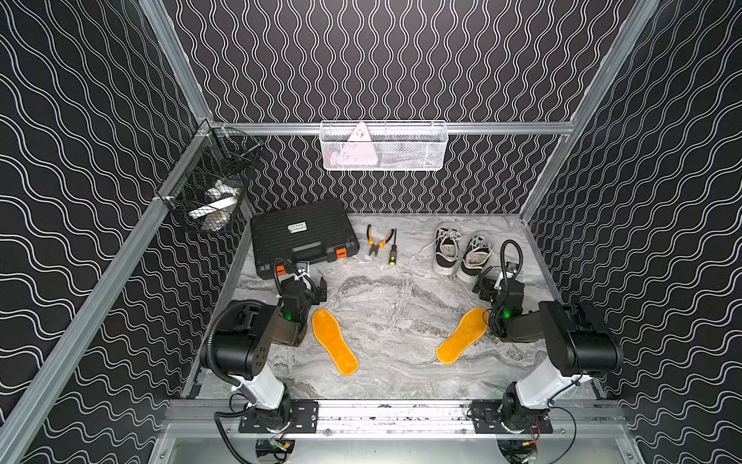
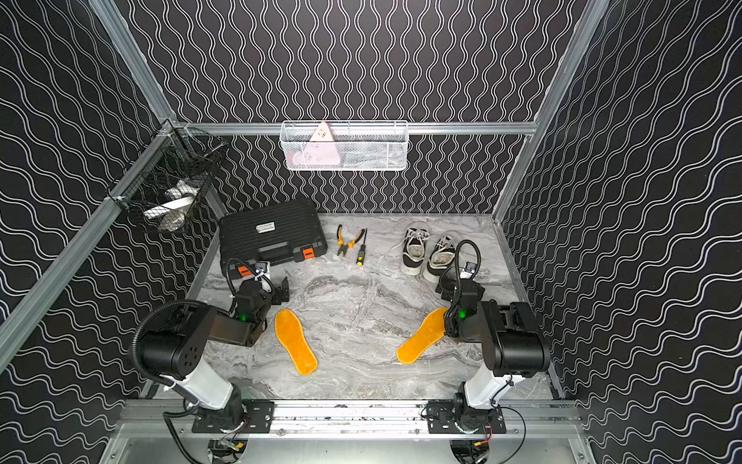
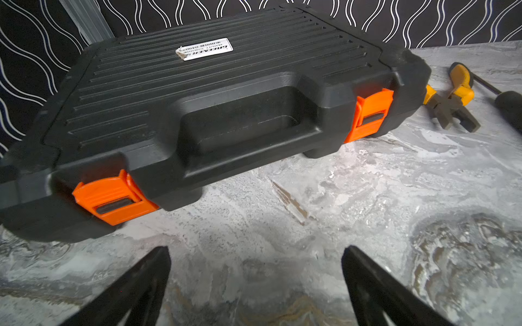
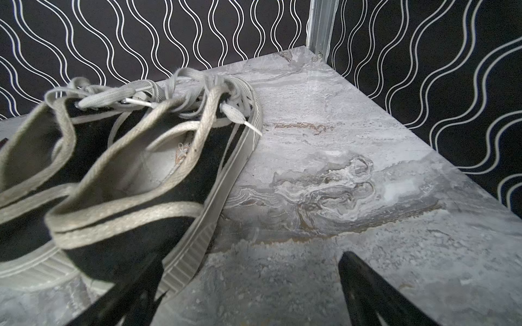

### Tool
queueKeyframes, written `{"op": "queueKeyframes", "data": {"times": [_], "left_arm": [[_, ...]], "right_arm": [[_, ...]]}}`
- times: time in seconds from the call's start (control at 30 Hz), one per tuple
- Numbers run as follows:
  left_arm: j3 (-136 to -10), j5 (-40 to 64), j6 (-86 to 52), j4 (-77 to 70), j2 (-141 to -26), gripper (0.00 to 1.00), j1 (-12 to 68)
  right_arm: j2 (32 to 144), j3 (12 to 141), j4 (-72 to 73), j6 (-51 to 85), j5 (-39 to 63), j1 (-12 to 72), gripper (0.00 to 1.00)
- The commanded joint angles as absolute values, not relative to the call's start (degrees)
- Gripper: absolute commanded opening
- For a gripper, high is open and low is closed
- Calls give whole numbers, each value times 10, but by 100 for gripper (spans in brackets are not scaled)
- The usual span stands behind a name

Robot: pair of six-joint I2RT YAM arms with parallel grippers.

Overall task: Insert the insole into the shoe
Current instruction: Move the shoe to the center of the board.

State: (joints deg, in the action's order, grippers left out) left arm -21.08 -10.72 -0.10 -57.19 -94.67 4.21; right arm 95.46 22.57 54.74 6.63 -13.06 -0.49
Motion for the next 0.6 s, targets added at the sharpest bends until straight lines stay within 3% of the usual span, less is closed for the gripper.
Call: {"op": "queueKeyframes", "data": {"times": [0.0, 0.57], "left_arm": [[-211, -112, 3, -590, -947, 100, 41], [-214, -98, -2, -580, -944, 100, 38]], "right_arm": [[954, 226, 571, 62, -137, -5, 100], [954, 226, 570, 62, -137, -5, 100]]}}
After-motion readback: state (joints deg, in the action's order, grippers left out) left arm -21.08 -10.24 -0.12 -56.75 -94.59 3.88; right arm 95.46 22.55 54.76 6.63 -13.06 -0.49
